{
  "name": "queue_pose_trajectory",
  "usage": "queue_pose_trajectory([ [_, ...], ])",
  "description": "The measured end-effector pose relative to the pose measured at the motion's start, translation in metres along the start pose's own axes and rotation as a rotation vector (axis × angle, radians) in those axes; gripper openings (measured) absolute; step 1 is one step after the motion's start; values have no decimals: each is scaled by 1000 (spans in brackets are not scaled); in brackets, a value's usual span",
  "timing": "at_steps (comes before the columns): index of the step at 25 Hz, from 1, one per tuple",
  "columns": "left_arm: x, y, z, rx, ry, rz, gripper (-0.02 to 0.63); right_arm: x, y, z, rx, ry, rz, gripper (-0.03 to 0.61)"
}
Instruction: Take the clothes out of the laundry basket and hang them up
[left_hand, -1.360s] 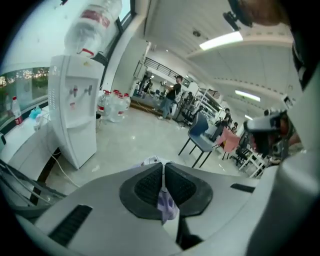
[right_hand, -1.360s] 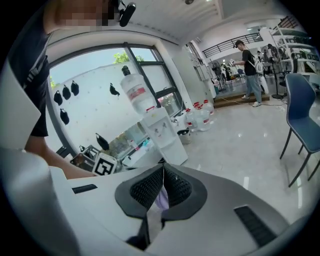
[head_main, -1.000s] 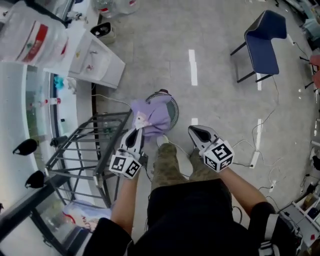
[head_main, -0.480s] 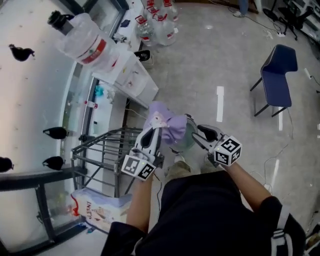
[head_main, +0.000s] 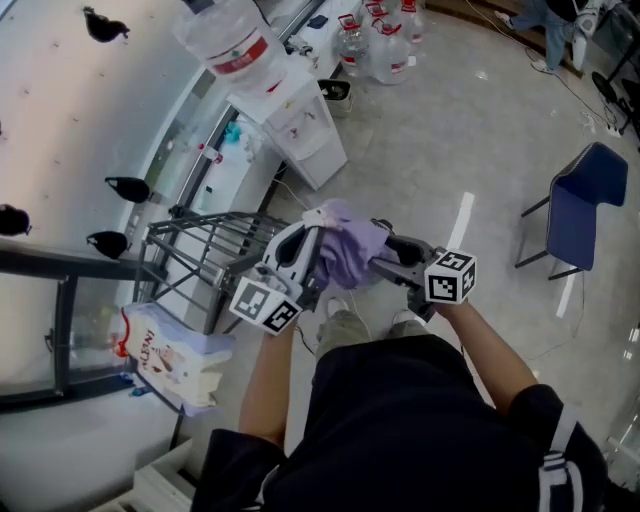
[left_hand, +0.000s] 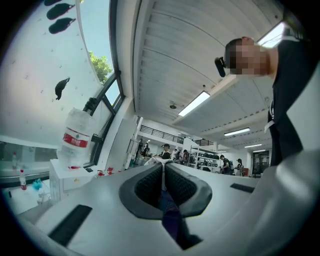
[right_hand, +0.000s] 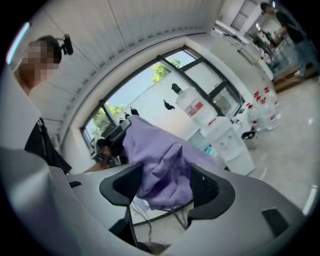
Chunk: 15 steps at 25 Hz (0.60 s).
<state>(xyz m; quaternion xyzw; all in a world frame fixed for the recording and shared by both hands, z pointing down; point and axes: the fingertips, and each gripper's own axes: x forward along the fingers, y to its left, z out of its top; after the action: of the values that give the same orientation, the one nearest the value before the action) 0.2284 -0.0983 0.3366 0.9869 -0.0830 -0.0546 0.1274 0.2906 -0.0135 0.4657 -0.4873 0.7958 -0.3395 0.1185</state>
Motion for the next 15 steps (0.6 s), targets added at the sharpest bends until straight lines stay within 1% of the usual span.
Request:
queue_pose_trajectory([
  [2, 1, -2, 0, 3, 3, 15, 11, 10, 23, 1, 32, 9, 148, 261],
  [3, 1, -2, -1, 2, 4, 22, 11, 14, 32, 2, 18, 16, 196, 258],
  [4, -1, -1, -1, 0, 5, 31, 11, 18, 36, 6, -9, 21, 220, 240],
  [5, -4, 3, -1, 0, 6, 45, 11, 21, 35, 12, -38, 20, 220, 165],
  [6, -9, 9, -1, 2, 10, 68, 11, 24, 31, 21, -57, 12, 207, 57],
  [7, -15, 17, -1, 6, 21, 100, 11, 26, 26, 31, -56, -3, 193, 25],
  [10, -33, 47, -8, 18, 87, 222, 11, 26, 17, 75, 2, -73, 199, 18],
  [11, -37, 55, -12, 26, 114, 252, 11, 27, 18, 91, -6, -90, 211, 17],
  [13, -43, 68, -18, 42, 164, 289, 11, 33, 26, 119, -71, -103, 228, 15],
  [15, -46, 75, -25, 42, 195, 308, 12, 43, 38, 142, -130, -109, 244, 15],
])
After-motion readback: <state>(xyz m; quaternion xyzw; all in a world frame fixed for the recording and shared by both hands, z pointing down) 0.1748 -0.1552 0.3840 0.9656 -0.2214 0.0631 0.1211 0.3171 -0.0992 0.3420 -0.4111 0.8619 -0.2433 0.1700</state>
